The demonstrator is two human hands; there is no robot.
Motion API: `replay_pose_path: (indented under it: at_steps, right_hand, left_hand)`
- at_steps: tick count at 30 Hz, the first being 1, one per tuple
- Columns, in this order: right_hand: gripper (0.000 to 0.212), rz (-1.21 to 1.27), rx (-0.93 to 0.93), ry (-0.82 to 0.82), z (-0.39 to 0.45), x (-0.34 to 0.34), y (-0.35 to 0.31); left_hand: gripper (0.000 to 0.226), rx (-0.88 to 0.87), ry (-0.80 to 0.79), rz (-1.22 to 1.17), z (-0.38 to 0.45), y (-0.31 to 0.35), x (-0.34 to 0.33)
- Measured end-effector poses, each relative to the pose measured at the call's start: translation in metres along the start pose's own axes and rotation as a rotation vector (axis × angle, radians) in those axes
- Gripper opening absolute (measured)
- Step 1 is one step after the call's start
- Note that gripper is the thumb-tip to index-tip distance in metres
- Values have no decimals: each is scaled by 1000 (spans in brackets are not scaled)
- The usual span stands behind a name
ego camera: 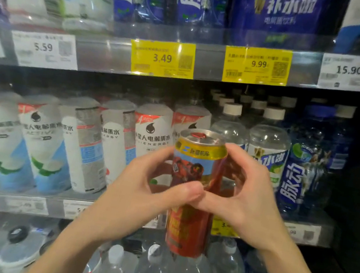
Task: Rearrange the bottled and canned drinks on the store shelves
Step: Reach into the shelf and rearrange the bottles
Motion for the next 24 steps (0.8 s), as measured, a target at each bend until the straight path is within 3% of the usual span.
replay_pose_path:
  at_steps: [7,15,24]
  right_hand:
    - [46,112,-41,-17,7,-26,-12]
    - [38,62,5,-40,13,-63,-35]
    - [43,62,35,-44,20,-117,-63]
  left_hand:
    - [64,63,-114,-56,-13,-1,21]
    - [59,28,6,-37,-25,11,59]
    - [74,89,98,-32,-54,23,109]
Point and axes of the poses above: each hand's wrist, its own z-axis towards the middle knuckle, its own x-axis out of the back of the hand, y = z × x, the point moved 8 cm from there along z, towards the middle knuckle, and after that the axes turned 9 degrees about -z, right-handed, at the moved point
